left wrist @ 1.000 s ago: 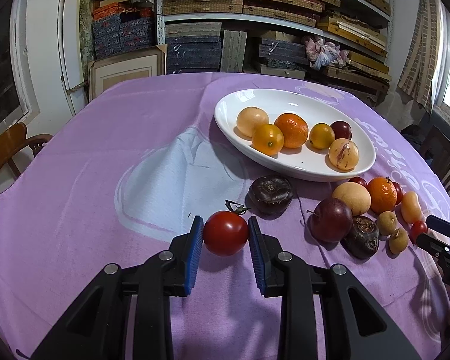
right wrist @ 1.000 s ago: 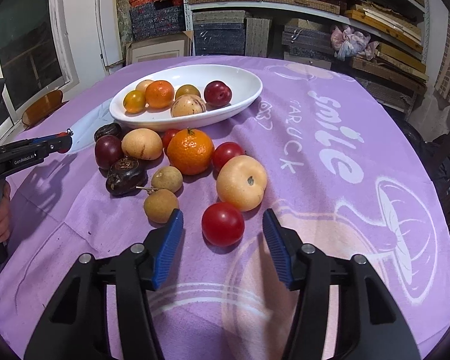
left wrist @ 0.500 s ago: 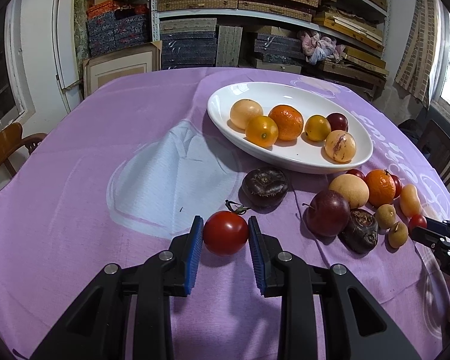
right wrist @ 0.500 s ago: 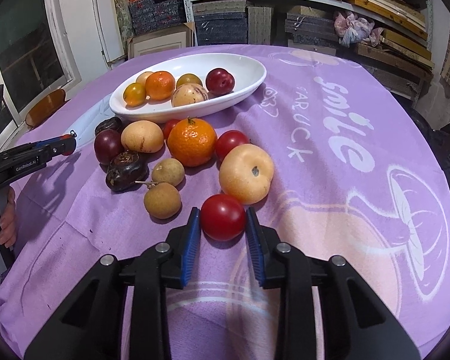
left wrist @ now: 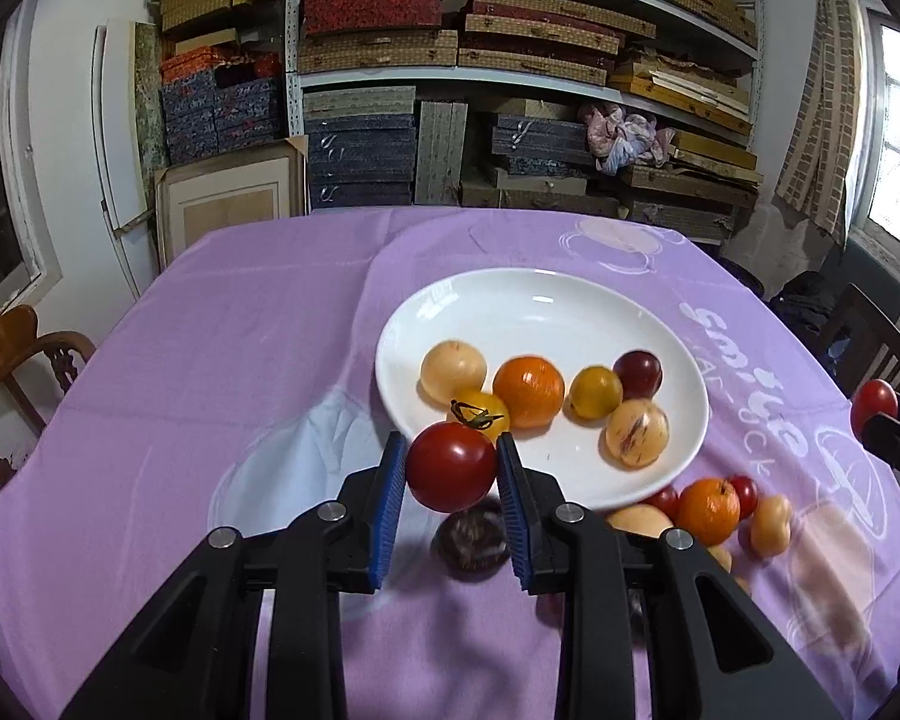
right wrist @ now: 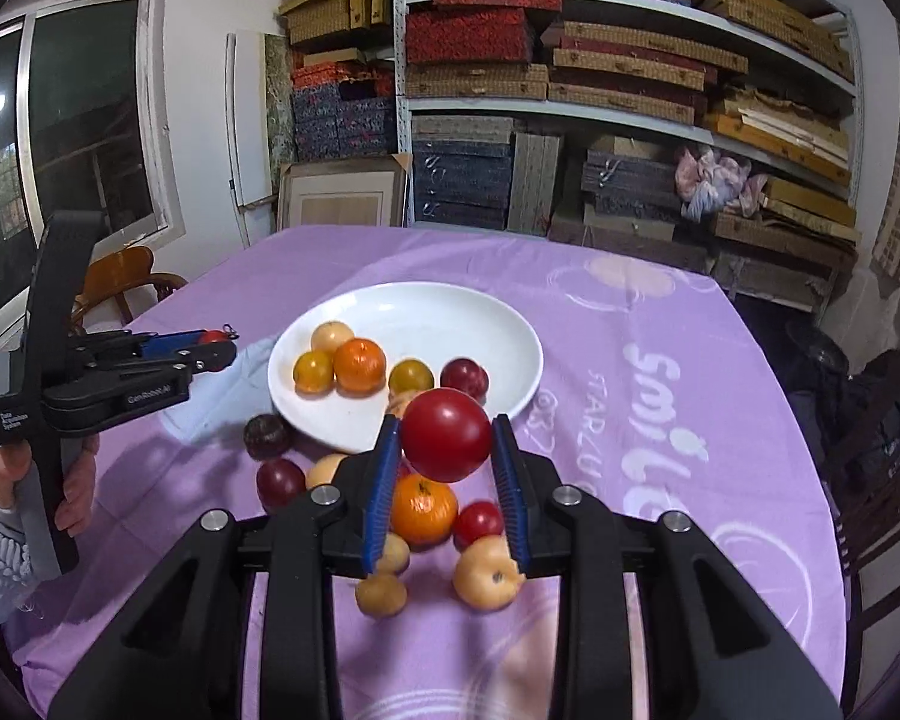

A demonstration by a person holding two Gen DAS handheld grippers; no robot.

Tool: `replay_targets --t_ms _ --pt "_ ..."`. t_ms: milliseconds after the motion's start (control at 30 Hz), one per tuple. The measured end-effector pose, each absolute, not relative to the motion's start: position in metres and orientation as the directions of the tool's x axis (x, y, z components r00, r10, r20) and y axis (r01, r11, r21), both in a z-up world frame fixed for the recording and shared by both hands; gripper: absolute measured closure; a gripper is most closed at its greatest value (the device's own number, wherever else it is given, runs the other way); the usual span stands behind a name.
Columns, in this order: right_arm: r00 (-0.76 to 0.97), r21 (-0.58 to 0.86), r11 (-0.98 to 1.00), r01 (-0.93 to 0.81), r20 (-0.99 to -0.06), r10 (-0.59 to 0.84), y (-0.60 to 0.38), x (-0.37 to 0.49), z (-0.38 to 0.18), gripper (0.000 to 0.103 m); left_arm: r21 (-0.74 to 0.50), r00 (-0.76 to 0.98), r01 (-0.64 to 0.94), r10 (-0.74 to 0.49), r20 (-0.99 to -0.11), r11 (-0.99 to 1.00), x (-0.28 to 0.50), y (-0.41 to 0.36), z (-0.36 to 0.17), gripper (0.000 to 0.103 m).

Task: Organize fruits
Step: 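Carry both red tomatoes onto the white plate and open both tools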

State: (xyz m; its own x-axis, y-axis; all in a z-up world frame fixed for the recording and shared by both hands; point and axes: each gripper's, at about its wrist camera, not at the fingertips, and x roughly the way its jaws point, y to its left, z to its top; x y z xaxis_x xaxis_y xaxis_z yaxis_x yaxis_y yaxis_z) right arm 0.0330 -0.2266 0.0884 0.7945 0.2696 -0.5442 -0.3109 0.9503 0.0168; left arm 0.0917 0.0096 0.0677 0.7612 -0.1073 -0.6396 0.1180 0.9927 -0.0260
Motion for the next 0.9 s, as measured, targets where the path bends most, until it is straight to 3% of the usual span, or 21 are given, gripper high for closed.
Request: replay_targets --t_ms 167,333,700,900 --pt "0.737 0.032 0.926 -0.377 -0.595 0.321 -0.190 0.070 0.081 0.073 -0.052 0.728 0.120 -0.123 -0.674 0.991 0.130 -0.003 0.067 0.073" --pt "0.732 -0.046 0.937 -0.347 -0.638 0.240 -0.167 0.105 0.055 0.073 -0.069 0.686 0.158 -0.160 -0.710 0.985 0.136 -0.019 0.046 0.073" --pt "0.729 0.032 0.968 -0.251 -0.651 0.210 -0.198 0.172 0.051 0.073 -0.077 0.623 0.227 -0.206 -0.755 0.971 0.144 -0.051 0.009 0.072" --pt "0.655 0.067 0.964 -0.257 -0.721 0.225 -0.183 0.230 0.041 0.073 -0.076 0.610 0.215 -0.195 -0.768 0.974 0.150 -0.055 -0.002 0.072"
